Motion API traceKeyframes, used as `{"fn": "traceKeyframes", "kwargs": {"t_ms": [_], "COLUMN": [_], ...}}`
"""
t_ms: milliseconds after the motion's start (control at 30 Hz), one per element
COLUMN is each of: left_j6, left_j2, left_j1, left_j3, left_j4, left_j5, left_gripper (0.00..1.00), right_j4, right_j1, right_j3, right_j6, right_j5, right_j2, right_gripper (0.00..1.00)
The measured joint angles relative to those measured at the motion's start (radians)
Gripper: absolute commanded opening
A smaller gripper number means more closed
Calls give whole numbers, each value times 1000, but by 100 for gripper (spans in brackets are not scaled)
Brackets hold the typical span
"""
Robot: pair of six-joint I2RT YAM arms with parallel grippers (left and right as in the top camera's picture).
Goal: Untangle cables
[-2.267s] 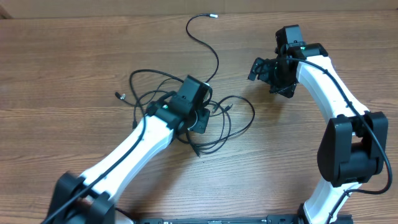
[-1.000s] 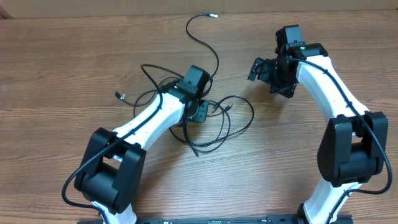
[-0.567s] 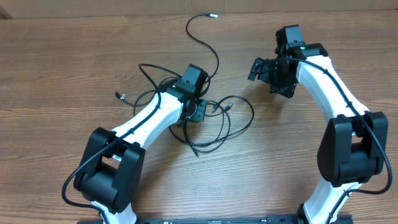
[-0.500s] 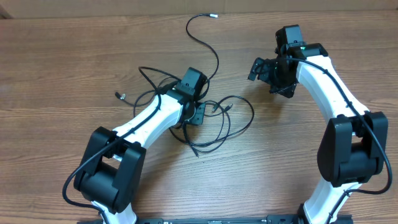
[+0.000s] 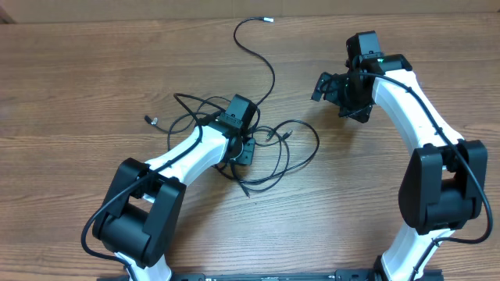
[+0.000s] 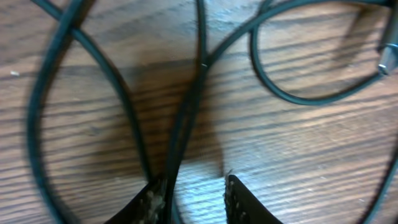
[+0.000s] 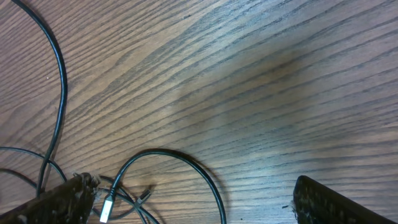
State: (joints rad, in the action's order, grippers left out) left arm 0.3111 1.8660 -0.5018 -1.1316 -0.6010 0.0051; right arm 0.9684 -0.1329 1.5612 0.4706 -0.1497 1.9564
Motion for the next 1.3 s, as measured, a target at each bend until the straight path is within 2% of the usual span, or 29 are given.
{"fn": "traceKeyframes", "kwargs": {"t_ms": [400,533,867,1067,1300], "left_j6": [2,2,38,57,55], "left_j2": [0,0,0,0,1], "left_j1": [0,0,0,0,0], "left_j3": [0,0,51,68,73], "left_j4": [-1,4,83,105,104], "left_j5": [212,247,277,307,326], "left_gripper": [34,31,31,4,4], "right_j4": [0,1,0,1,0], "right_j1": [0,0,0,0,0], "right_j3": [0,0,0,0,0], "right_j6": [0,0,0,0,0], "right_j5": [0,0,0,0,0], "right_j2": [0,0,0,0,0], "right_gripper": [100,100,100,100,100]}}
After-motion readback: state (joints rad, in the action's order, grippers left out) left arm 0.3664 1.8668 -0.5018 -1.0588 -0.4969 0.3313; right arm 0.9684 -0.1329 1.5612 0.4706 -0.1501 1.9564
